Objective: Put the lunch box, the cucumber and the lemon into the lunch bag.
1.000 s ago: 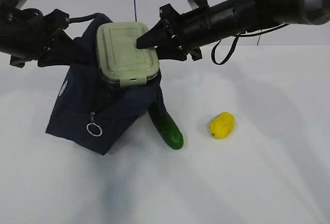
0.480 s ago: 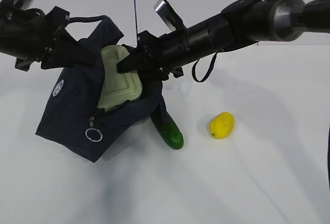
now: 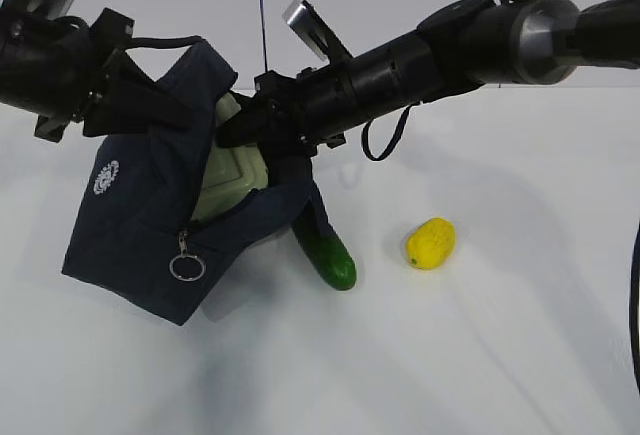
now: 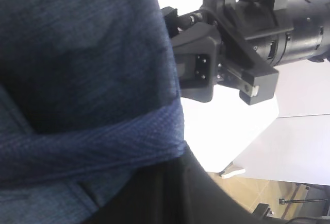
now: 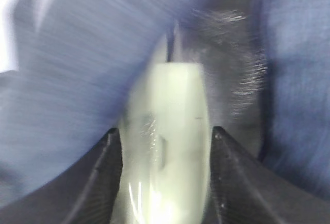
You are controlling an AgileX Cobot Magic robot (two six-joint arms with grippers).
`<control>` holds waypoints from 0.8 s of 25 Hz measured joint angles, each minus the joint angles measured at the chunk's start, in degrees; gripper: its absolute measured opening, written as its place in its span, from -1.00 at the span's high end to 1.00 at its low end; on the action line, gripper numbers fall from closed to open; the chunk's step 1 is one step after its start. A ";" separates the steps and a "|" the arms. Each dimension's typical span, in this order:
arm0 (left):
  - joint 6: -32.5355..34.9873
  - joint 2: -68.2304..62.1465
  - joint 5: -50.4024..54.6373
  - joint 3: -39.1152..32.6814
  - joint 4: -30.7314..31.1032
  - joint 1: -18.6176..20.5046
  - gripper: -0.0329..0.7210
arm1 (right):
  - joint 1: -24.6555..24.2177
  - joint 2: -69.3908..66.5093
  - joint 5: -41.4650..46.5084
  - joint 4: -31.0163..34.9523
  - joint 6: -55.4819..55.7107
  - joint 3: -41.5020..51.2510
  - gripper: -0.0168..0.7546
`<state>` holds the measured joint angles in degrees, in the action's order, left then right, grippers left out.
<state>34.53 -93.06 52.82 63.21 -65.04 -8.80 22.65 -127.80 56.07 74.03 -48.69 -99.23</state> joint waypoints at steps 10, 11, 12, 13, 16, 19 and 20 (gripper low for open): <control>0.10 0.10 -0.56 0.00 6.18 0.00 0.93 | 0.09 0.00 4.44 1.84 -0.11 -1.34 -0.12; 0.10 0.10 -0.69 0.00 6.18 0.00 0.93 | 0.09 0.00 5.17 1.69 -0.11 -1.45 -0.12; 0.10 0.10 -0.81 0.00 6.21 0.00 0.93 | 0.09 0.00 5.95 0.79 -0.11 -1.96 -0.12; 0.10 0.10 -1.10 0.00 6.30 0.00 0.93 | 0.09 0.00 6.95 -0.35 -0.11 -2.78 -0.12; 0.10 0.10 -1.87 0.00 6.45 0.25 0.93 | 0.09 0.00 10.51 -6.65 0.65 -7.18 -0.12; 0.10 0.10 -1.84 0.00 6.45 1.76 0.93 | 0.09 0.00 12.48 -16.19 4.57 -13.14 -0.12; 0.10 0.10 -1.63 0.00 6.21 2.57 0.93 | 0.00 0.00 12.85 -19.30 6.47 -15.20 -0.12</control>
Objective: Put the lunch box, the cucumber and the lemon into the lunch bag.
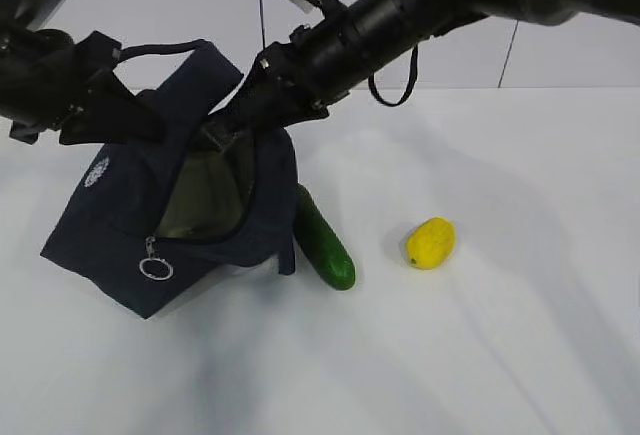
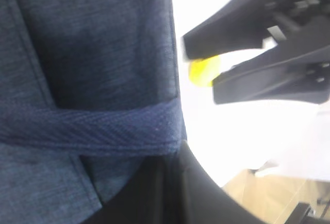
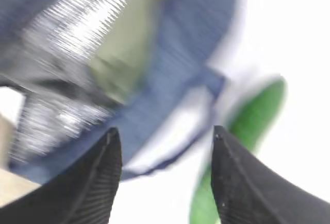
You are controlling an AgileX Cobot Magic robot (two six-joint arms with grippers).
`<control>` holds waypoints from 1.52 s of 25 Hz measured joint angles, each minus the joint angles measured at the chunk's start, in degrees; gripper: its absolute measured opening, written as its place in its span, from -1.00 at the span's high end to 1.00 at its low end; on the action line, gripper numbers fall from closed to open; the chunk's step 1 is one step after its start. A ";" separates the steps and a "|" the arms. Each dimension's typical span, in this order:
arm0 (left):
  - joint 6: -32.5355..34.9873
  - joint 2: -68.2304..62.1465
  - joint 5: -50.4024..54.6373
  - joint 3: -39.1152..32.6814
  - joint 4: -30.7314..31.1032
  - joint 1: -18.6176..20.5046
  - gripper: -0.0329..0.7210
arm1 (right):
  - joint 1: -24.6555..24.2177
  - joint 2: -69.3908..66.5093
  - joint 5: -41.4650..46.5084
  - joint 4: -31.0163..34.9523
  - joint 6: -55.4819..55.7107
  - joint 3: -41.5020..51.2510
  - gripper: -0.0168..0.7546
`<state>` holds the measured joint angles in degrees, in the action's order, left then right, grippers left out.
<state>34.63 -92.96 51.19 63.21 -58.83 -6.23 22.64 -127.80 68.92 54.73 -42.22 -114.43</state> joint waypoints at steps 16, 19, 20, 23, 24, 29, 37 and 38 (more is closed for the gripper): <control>0.12 0.00 1.79 0.00 3.15 7.38 0.93 | 0.00 -0.40 1.24 -29.20 16.37 -4.99 -0.12; 0.12 0.11 1.79 0.00 4.13 7.47 0.93 | 0.00 -2.22 1.24 -29.53 17.09 -4.99 -0.12; 0.12 0.11 1.79 0.00 4.50 7.47 0.93 | 0.00 -3.11 1.24 -29.65 17.24 -4.99 -0.12; 0.12 0.11 1.79 0.00 5.44 7.47 0.93 | 0.00 -5.07 1.24 -30.08 17.46 -4.99 -0.13; 0.12 0.11 1.79 0.00 5.68 7.47 0.93 | 0.00 -5.55 1.24 -30.16 17.46 -4.99 -0.15; 0.12 0.21 1.79 0.00 6.09 7.47 0.93 | 0.00 -7.41 1.24 -28.43 17.46 -4.99 -0.35; 0.12 0.33 1.79 0.00 6.28 7.47 0.93 | 0.00 -9.21 1.24 -26.82 17.58 -4.99 -0.39; 0.12 0.33 1.79 0.00 6.28 7.47 0.93 | 0.00 -9.21 1.24 -26.51 17.58 -4.99 -0.39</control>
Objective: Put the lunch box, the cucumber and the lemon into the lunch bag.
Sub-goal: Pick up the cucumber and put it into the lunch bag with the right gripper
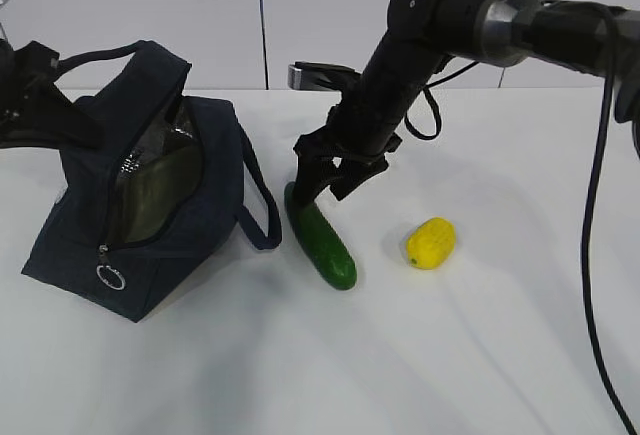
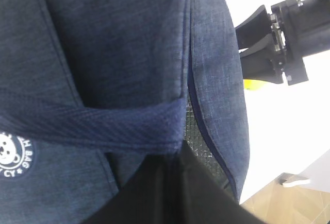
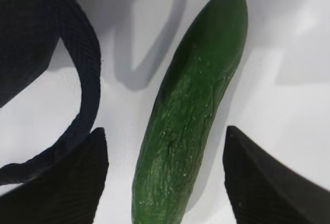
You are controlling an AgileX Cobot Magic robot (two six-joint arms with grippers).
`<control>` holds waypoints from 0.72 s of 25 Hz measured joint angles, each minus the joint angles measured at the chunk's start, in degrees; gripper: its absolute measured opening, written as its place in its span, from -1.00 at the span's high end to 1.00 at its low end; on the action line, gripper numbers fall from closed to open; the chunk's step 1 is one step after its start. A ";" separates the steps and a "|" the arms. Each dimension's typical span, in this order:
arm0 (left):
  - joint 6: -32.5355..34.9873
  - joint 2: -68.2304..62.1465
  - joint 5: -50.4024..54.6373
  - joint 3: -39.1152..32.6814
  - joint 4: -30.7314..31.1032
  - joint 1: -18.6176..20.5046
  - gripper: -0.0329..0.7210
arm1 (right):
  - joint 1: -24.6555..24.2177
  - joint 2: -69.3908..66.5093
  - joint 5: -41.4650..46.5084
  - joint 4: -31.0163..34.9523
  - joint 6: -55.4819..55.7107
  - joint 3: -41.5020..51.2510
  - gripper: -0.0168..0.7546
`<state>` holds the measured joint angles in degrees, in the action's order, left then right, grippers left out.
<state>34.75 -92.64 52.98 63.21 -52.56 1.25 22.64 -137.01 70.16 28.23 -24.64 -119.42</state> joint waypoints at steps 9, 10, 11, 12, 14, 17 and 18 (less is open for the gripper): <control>0.00 0.00 0.00 0.00 -1.04 0.00 0.93 | 0.00 -2.07 0.00 0.85 0.00 0.00 -0.39; 0.00 0.00 0.00 0.00 -1.05 0.00 0.93 | 0.00 -2.17 -0.12 0.85 0.11 0.00 -0.39; 0.00 0.00 0.00 0.00 -1.18 0.00 0.93 | 0.00 -2.21 -0.12 0.85 0.11 0.00 -0.39; 0.00 0.00 0.00 0.00 -1.27 0.00 0.93 | 0.00 -2.30 -0.12 0.85 0.11 0.00 -0.39; 0.00 0.00 0.00 0.00 -1.39 0.00 0.93 | 0.00 -2.71 -0.12 1.40 0.11 0.00 -0.39; 0.00 0.00 0.00 0.00 -1.40 0.00 0.93 | 0.00 -3.59 -0.12 2.44 0.11 0.00 -0.39; 0.00 0.00 0.00 0.00 -1.50 0.00 0.93 | 0.00 -3.82 -0.12 2.56 0.11 0.00 -0.39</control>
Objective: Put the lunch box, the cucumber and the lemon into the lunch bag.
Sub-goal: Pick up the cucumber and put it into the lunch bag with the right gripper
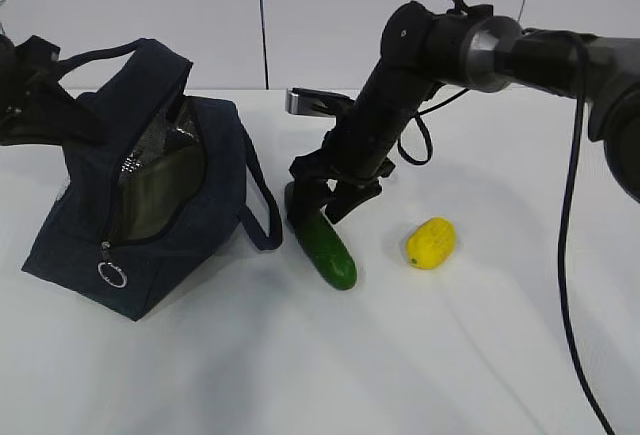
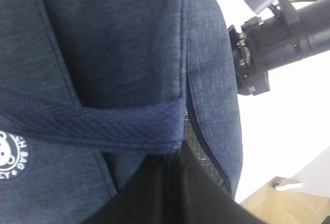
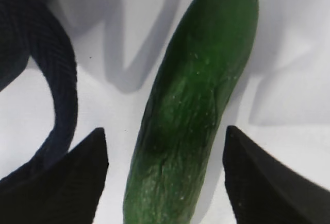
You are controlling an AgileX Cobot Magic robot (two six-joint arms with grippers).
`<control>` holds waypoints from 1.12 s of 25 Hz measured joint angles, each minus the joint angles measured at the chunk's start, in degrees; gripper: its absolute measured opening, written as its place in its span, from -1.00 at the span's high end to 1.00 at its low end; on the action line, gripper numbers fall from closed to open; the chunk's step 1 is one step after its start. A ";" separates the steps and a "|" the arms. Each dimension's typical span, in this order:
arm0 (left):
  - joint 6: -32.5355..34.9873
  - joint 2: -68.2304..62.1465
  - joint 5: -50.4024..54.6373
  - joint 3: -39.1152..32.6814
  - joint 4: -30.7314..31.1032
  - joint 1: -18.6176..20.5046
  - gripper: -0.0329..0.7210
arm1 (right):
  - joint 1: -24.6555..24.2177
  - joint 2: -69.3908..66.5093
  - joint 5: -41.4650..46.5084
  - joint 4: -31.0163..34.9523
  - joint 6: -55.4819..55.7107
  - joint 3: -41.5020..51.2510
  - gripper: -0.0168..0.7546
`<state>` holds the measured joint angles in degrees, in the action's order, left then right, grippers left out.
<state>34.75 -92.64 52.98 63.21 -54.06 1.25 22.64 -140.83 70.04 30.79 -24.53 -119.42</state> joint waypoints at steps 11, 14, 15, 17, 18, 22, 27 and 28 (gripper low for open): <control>0.00 0.00 2.91 0.00 -2.76 0.03 0.93 | 0.00 -0.68 0.00 0.45 0.00 0.00 -0.40; 0.00 0.00 2.91 0.00 -3.11 0.03 0.93 | 0.00 -0.72 0.00 0.45 0.21 -0.08 -0.32; 0.00 0.00 2.91 0.00 -3.11 0.03 0.93 | 0.00 -0.72 0.00 0.45 0.22 -0.08 -0.28; 0.00 0.00 3.04 0.00 -3.11 0.03 0.93 | 0.00 -0.72 0.00 0.45 0.35 -0.08 -0.13; 0.00 0.00 3.04 0.00 -3.11 0.03 0.93 | 0.00 -0.72 0.00 0.45 0.44 -0.08 -0.03; 0.00 0.00 3.22 0.00 -3.11 0.03 0.93 | 0.00 -0.72 -0.07 0.45 0.56 -0.21 0.22; 0.00 0.00 3.31 0.00 -3.11 0.03 0.93 | 0.00 -0.81 -0.07 -1.69 0.56 -1.36 0.27; 0.00 0.00 3.31 0.00 -3.11 0.03 0.93 | 0.00 -0.81 -0.07 -2.62 0.56 -1.82 0.27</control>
<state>34.75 -92.64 56.28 63.21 -57.16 1.28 22.64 -141.64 69.97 28.17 -23.96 -121.24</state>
